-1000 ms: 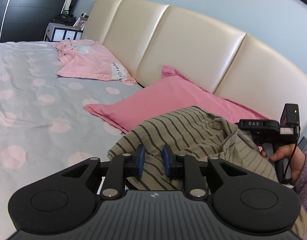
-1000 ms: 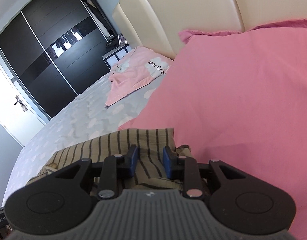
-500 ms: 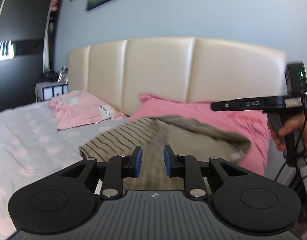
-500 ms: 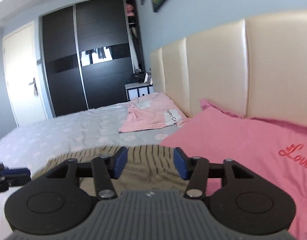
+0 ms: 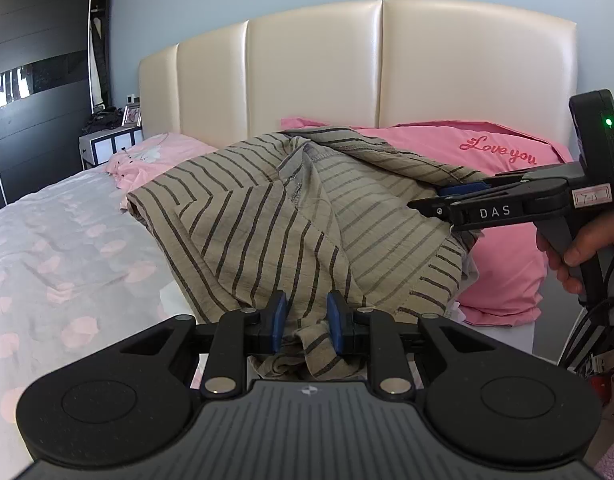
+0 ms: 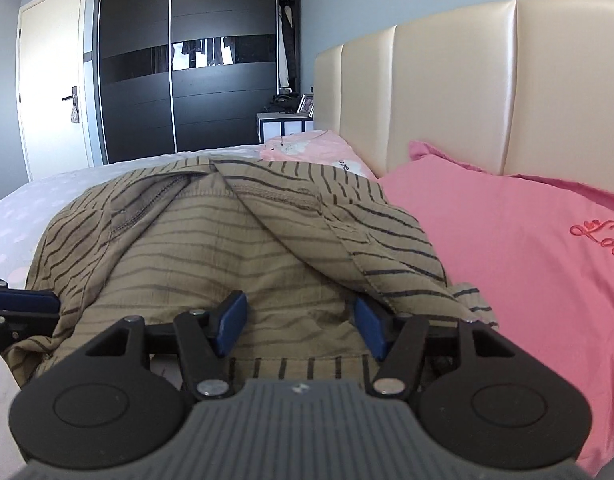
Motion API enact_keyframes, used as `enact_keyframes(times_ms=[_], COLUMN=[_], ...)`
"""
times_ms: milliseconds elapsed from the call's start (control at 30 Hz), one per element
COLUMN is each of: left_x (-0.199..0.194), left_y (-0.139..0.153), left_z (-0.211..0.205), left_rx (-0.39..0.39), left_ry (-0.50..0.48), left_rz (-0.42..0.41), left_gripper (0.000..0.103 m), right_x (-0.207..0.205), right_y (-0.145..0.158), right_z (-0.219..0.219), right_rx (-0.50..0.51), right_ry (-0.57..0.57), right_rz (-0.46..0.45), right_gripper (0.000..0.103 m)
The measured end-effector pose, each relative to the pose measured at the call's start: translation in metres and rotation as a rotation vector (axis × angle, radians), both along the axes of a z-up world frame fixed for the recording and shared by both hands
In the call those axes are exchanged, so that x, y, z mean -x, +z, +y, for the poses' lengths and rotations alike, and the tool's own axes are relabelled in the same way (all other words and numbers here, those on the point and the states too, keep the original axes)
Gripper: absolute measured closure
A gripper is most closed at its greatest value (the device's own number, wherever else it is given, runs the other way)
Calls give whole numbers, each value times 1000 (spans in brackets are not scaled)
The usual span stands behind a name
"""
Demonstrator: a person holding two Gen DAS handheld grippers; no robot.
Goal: Fold clothes
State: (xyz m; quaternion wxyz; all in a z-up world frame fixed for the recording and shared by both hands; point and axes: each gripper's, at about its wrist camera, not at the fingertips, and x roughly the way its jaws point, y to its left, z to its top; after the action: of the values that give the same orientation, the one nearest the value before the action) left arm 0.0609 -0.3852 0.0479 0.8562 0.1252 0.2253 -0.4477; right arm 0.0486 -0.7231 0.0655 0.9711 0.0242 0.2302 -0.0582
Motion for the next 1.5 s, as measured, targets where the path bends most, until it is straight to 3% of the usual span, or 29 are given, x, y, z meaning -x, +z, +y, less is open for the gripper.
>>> enact_keyframes(times_ms=[100, 233, 400, 533, 600, 667, 733, 900, 1000, 1067, 1267, 1333, 1500], left_x=[0, -4, -38, -48, -49, -44, -36, -11, 6, 18, 45, 54, 65], left_y=[13, 32, 57, 68, 72, 77, 81, 87, 88, 88, 90, 88, 70], left_z=[12, 27, 36, 58, 73, 91, 110, 149, 173, 188, 231, 245, 271], left_rx=[40, 110, 167, 205, 200, 197, 187, 100, 65, 51, 30, 27, -8], left_ry=[-12, -12, 65, 130, 153, 190, 220, 251, 280, 307, 422, 461, 554], left_rz=[1, -25, 23, 14, 6, -19, -50, -117, -144, -161, -153, -169, -202], left_gripper=[81, 72, 72, 72, 71, 62, 59, 50, 38, 29, 26, 22, 21], right_x=[3, 22, 30, 33, 36, 42, 50, 65, 74, 82, 96, 100, 105], right_y=[5, 21, 41, 52, 58, 66, 74, 89, 93, 93, 83, 77, 50], right_z=[-2, 4, 6, 11, 19, 32, 50, 104, 140, 166, 239, 261, 319], right_rx=[2, 15, 26, -16, -46, -72, -74, -81, -67, -30, 23, 7, -59], right_ry=[0, -1, -19, -31, -18, 11, 46, 124, 162, 190, 246, 253, 272], right_rz=[1, -69, -120, -130, -130, -134, -149, -154, -145, -146, -112, -109, -58], right_gripper=[40, 40, 40, 40, 39, 36, 31, 24, 15, 14, 7, 3, 2])
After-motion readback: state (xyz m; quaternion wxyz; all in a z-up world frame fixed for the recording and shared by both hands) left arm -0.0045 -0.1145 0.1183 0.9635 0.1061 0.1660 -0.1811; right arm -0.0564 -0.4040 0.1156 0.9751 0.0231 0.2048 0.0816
